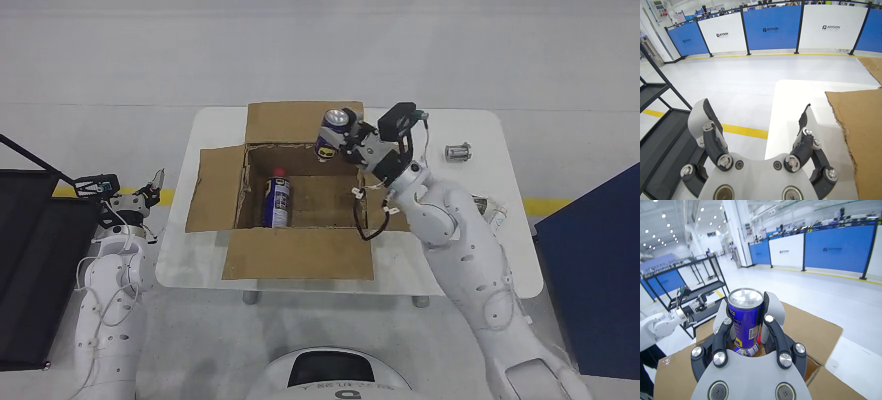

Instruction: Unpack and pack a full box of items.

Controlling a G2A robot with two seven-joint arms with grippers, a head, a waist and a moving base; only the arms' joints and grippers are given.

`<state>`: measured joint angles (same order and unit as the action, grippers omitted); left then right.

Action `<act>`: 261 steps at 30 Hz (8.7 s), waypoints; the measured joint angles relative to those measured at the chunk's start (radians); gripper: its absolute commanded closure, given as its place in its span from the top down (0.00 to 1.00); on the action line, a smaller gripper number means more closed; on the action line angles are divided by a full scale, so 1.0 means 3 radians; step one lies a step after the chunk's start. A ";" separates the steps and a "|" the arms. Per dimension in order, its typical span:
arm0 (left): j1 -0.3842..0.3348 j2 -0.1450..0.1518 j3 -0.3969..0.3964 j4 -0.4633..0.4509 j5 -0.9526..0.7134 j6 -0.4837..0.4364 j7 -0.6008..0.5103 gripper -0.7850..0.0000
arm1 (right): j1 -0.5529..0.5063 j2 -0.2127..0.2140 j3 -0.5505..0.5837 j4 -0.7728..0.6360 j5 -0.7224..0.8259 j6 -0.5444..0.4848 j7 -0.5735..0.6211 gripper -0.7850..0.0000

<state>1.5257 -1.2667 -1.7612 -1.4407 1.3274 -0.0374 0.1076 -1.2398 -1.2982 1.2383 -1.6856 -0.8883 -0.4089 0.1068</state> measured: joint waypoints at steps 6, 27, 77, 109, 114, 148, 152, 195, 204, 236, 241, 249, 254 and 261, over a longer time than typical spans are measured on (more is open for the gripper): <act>0.0000 0.0000 0.0000 0.0000 0.0000 0.0000 0.0000 1.00 | -0.0576 0.0074 0.0560 -0.0390 0.0156 -0.0003 -0.0255 0.00; 0.0000 0.0000 0.0000 0.0000 0.0000 0.0000 0.0000 1.00 | -0.1016 0.0186 0.1456 -0.0226 0.1403 -0.0258 0.0319 0.00; 0.0000 0.0000 0.0000 0.0000 0.0000 0.0000 0.0000 1.00 | -0.0620 0.0320 0.0961 0.0533 -0.0404 0.1522 0.2100 0.26; 0.0000 0.0000 0.0000 0.0000 0.0000 0.0000 0.0000 1.00 | -0.0784 0.0341 0.1012 0.0264 -0.0262 0.1578 0.2032 0.50; 0.0000 0.0000 0.0000 0.0000 0.0000 0.0000 0.0000 1.00 | -0.1059 0.0358 0.1238 -0.0040 -0.0031 0.1403 0.1794 1.00; 0.0000 0.0000 0.0000 0.0000 0.0000 0.0000 0.0000 1.00 | -0.1367 0.0318 0.1259 -0.0489 0.1331 0.0023 0.0778 1.00; 0.0000 0.0000 0.0000 0.0000 0.0000 0.0000 0.0000 1.00 | -0.1149 0.0309 0.0973 -0.0632 0.1220 0.0106 0.0959 1.00; 0.0000 0.0000 0.0000 0.0000 0.0000 0.0000 0.0000 1.00 | 0.1434 -0.0370 -0.2010 0.1044 0.0081 0.3453 0.2732 1.00; 0.0000 0.0000 0.0000 0.0000 0.0000 0.0000 0.0000 1.00 | 0.1798 -0.0699 -0.2454 0.1676 0.0118 0.3505 0.2885 0.88; 0.0000 0.0000 0.0000 0.0000 0.0000 0.0000 0.0000 1.00 | 0.2350 -0.1527 -0.2612 0.3730 0.0778 0.2845 0.2630 0.00; 0.0000 0.0000 0.0000 0.0000 0.0000 0.0000 0.0000 1.00 | 0.2366 -0.1537 -0.2539 0.3725 0.0799 0.2697 0.2520 0.00; 0.0000 0.0000 0.0000 0.0000 0.0000 0.0000 0.0000 1.00 | 0.2177 -0.1358 -0.2322 0.3228 0.0654 0.2534 0.2335 0.00; 0.0000 0.0000 0.0000 0.0000 0.0000 0.0000 0.0000 1.00 | 0.1908 -0.1146 -0.2102 0.2636 0.0428 0.2483 0.2374 0.00; 0.0000 0.0000 0.0000 0.0000 0.0000 0.0000 0.0000 1.00 | 0.1175 -0.0742 -0.1490 0.1279 -0.0087 0.2256 0.2315 0.00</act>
<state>1.5257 -1.2667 -1.7612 -1.4407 1.3274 -0.0374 0.1076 -0.8873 -1.5207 0.7912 -1.3019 -0.9144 0.2679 0.8013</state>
